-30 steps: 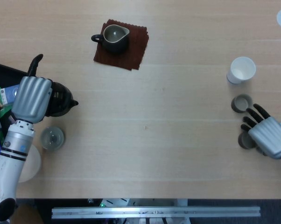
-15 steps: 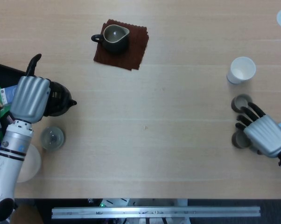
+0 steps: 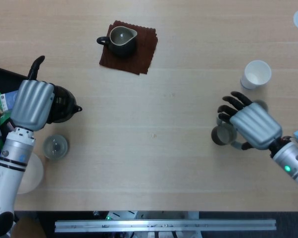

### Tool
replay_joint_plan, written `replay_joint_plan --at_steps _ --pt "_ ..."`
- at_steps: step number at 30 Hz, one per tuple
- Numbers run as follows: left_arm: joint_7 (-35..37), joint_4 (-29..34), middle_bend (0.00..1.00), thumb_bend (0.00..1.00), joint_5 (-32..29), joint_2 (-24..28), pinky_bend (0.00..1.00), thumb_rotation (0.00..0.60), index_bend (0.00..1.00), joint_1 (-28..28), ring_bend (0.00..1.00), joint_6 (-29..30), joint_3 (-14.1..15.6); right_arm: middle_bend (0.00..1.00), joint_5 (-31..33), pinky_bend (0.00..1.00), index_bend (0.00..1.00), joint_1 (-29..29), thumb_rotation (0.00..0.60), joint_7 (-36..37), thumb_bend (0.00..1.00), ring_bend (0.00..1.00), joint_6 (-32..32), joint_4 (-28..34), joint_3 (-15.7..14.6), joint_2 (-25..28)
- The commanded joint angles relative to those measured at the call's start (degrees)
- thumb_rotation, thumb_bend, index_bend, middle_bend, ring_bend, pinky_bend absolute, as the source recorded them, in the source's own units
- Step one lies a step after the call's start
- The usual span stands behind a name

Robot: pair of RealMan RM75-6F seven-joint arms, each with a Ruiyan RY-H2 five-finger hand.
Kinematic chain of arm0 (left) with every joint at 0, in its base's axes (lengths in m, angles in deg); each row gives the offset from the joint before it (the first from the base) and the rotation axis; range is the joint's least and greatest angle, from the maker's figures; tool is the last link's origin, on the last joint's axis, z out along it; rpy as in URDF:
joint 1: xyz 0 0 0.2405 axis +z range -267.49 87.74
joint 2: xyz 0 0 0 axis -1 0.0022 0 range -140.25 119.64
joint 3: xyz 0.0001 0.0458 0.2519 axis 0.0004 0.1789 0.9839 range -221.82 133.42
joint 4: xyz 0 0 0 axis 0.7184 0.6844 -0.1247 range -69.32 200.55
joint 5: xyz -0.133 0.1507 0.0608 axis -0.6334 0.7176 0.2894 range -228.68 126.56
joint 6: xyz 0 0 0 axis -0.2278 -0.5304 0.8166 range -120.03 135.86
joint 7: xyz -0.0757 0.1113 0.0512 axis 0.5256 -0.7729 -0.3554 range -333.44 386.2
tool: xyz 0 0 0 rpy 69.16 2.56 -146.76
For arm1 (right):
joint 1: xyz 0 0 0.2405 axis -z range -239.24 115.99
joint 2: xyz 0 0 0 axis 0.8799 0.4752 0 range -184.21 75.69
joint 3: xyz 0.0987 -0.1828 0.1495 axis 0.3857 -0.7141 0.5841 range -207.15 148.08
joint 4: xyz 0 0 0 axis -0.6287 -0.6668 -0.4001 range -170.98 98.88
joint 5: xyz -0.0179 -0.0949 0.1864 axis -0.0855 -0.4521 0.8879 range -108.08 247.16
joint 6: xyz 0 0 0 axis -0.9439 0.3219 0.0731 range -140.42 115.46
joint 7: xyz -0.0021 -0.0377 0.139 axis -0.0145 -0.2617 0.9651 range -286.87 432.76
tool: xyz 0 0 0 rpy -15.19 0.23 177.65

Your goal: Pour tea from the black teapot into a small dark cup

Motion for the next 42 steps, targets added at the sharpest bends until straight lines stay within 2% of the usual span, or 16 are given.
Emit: replay_joint_plan --at_steps 1,11,30,42 --pt "-0.45 0.51 1.0 0.39 0.2 0.29 0.07 0.598 1.0 0.0 0.84 0.14 0.02 0.29 3.96 0.09 0.47 -3.14 0.6 -3.9 0.19 0.12 2.63 2.13 2.57 -1.42" --pt "-2.38 2.87 1.0 0.39 0.64 1.4 0.06 0.599 1.0 0.01 0.84 0.72 -0.13 0.29 15.2 0.09 0.49 -10.02 0.6 -14.41 0.19 0.12 4.57 -0.18 5.78 -9.59" --pt "-4.06 4.28 1.0 0.39 -0.26 2.69 0.06 0.599 1.0 0.18 0.84 0.7 -0.31 0.29 34.25 0.09 0.49 -23.16 0.6 -30.64 0.19 0.12 1.58 -5.8 7.23 -21.45" --pt "-3.78 4.02 1.0 0.39 -0.57 2.84 0.07 0.6 1.0 -0.02 0.84 0.2 -0.37 0.29 44.2 0.09 0.49 -31.54 0.6 -37.51 0.19 0.12 -0.11 -12.95 7.37 -27.56"
